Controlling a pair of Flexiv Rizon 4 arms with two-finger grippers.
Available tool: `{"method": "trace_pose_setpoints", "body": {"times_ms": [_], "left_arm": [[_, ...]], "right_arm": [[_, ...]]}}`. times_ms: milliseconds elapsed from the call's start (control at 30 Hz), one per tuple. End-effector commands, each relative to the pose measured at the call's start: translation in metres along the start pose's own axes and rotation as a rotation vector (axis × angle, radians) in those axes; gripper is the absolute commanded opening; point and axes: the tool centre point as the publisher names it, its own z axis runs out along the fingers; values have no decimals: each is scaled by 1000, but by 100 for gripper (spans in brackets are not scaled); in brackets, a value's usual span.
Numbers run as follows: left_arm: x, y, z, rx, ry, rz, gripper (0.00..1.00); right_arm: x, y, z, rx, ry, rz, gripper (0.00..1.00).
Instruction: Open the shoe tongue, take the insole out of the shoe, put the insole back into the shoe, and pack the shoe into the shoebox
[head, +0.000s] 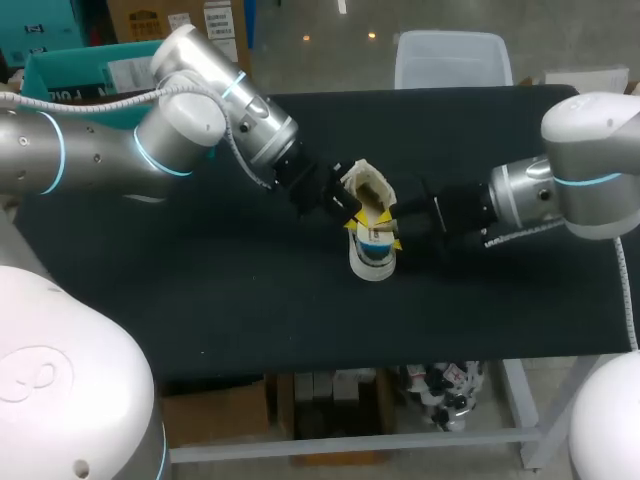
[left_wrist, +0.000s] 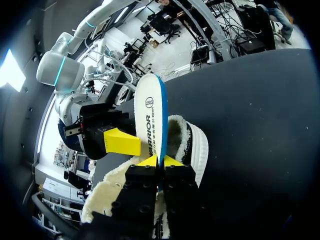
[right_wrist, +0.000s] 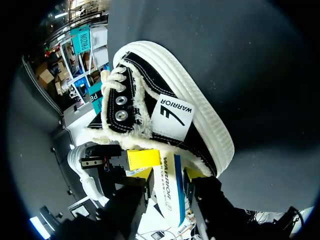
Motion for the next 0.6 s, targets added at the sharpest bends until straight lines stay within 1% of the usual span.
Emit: {"method": "trace_pose_setpoints", "body": {"times_ms": [33,67,133,167,200,233,333,367,433,467,533,600], "left_arm": [[2,-1,4,-1,-12,1,0],[2,-1,4,-1,-13,1,0],[2,-2,5,0,-15,1,0],[2,-3,5,0,-15,1,0],[2,-3,5,0,-15,1,0],[3,-3,6,0,-15,0,0],[3,-5,6,4,0,-2,0],[2,-8,6,7,8,0,0],[-1,-14,3,8,12,12,33],[-2,-18,1,5,12,22,42],[-4,-23,-2,3,7,40,45],[-5,-26,-3,-2,6,49,40]], "right_arm": [[-5,-7,-3,-13,15,-2,33],[-5,-7,-1,-11,16,-2,32],[-6,-5,2,0,19,-3,25],[-6,-5,3,4,21,-4,16],[-6,-5,4,7,22,-5,12],[-5,-4,6,18,26,-9,1],[-4,-5,9,30,28,-17,0],[-3,-5,9,31,27,-21,0],[-3,-7,9,29,25,-28,0],[-2,-7,8,25,25,-32,0],[-1,-8,7,20,28,-38,0],[-1,-9,6,16,28,-40,0]]}}
